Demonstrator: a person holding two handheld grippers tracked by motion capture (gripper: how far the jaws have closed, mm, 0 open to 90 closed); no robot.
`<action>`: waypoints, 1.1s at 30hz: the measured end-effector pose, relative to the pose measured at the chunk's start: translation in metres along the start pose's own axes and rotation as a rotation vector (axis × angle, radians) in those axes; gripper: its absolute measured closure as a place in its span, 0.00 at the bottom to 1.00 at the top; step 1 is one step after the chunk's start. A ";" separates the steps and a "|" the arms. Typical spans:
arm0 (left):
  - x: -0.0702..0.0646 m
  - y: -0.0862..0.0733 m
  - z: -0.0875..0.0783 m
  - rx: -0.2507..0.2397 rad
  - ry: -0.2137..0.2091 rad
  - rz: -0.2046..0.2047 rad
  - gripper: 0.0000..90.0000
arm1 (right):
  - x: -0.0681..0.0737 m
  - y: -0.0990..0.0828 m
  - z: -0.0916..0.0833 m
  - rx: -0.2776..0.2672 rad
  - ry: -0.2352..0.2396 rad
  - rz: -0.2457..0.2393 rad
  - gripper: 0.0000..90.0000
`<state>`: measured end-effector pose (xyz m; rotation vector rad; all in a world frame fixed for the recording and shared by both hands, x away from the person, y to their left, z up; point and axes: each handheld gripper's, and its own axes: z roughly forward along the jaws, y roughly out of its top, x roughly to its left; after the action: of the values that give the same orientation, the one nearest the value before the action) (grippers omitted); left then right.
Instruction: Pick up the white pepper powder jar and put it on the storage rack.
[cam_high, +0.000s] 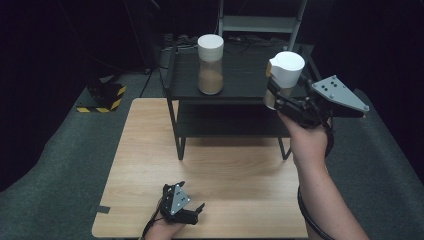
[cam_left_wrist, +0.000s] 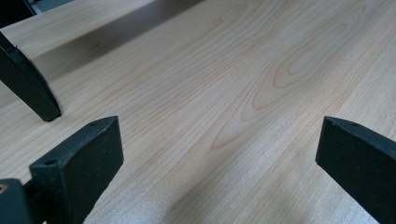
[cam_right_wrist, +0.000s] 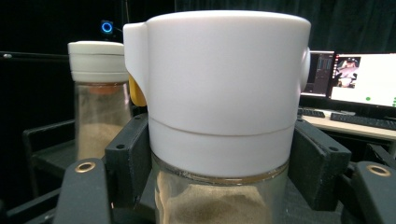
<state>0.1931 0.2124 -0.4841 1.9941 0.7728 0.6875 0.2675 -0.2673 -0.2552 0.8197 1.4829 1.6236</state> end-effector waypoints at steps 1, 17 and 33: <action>0.000 0.000 0.000 0.000 -0.001 -0.001 0.01 | 0.000 0.000 0.002 0.000 -0.002 0.000 0.34; 0.003 -0.002 -0.002 -0.009 -0.008 -0.016 0.01 | -0.007 0.003 0.040 0.020 -0.025 0.017 0.34; 0.005 -0.004 -0.002 -0.015 -0.015 -0.027 0.01 | -0.007 -0.004 0.057 0.031 -0.040 0.015 0.34</action>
<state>0.1937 0.2190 -0.4852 1.9691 0.7823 0.6605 0.3205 -0.2449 -0.2526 0.8775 1.4810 1.5898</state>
